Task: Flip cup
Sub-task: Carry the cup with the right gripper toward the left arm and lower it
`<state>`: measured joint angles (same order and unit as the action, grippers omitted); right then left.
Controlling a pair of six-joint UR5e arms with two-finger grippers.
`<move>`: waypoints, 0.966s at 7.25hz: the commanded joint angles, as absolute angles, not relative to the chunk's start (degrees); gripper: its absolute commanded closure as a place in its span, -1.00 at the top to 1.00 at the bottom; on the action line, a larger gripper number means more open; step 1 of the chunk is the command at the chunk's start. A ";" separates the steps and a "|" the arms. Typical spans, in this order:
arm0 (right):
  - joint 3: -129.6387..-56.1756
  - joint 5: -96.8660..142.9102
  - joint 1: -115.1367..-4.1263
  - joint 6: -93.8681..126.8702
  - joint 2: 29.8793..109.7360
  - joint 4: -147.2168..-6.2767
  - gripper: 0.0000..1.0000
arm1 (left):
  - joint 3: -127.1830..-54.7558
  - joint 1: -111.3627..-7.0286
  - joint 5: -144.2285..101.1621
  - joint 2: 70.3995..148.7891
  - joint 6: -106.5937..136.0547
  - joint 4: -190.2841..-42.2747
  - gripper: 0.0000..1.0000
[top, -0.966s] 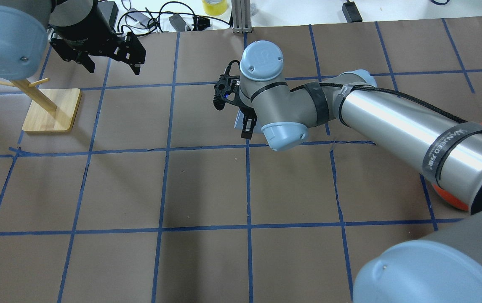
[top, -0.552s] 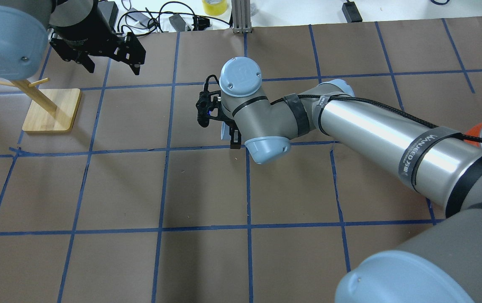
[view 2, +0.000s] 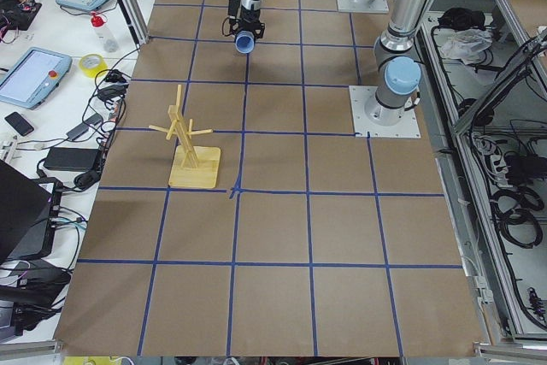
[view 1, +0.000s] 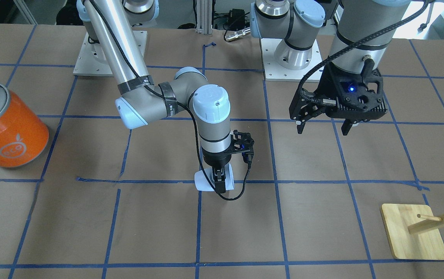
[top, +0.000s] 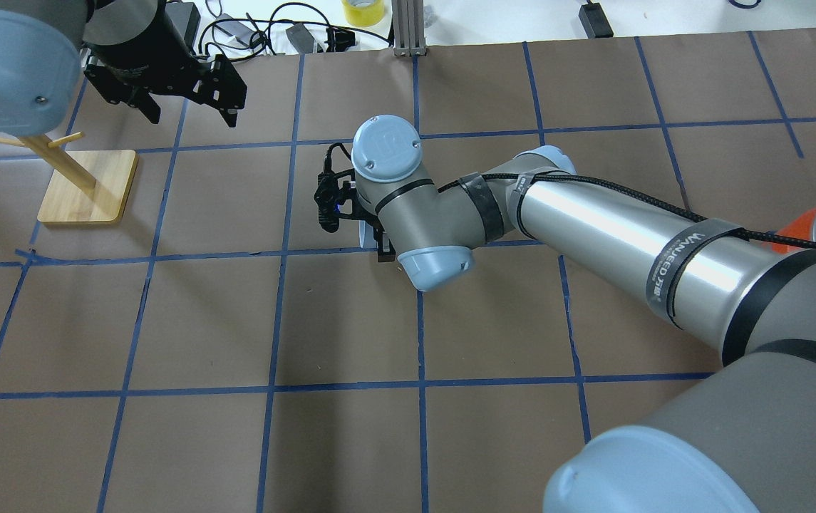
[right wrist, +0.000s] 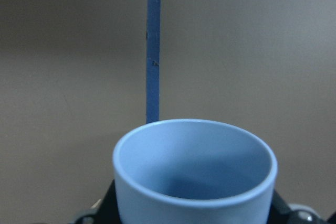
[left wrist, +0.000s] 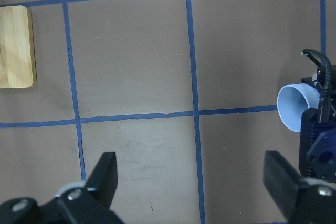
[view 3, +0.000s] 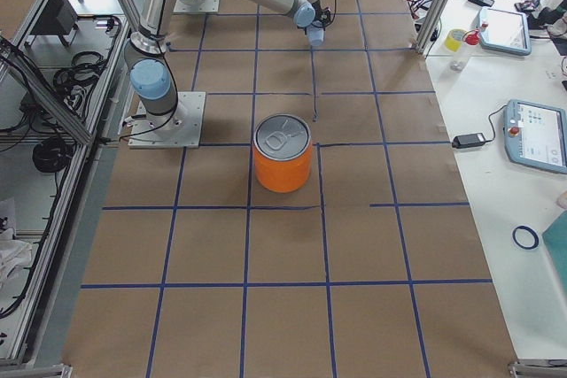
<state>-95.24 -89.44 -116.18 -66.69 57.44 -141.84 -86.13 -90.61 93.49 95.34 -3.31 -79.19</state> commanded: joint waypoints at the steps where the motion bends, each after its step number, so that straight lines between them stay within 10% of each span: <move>1: -95.27 -89.47 -116.37 -66.28 57.13 -142.12 -1.00 | -86.22 -90.62 93.52 95.36 -3.34 -79.19 1.00; 5: -95.62 -89.47 -117.95 -65.30 56.60 -142.11 -0.19 | -86.31 -90.53 94.04 96.41 -4.31 -79.28 1.00; 7: -95.71 -90.17 -118.04 -65.39 56.43 -142.47 -0.12 | -86.66 -90.61 93.69 96.42 -4.13 -79.19 1.00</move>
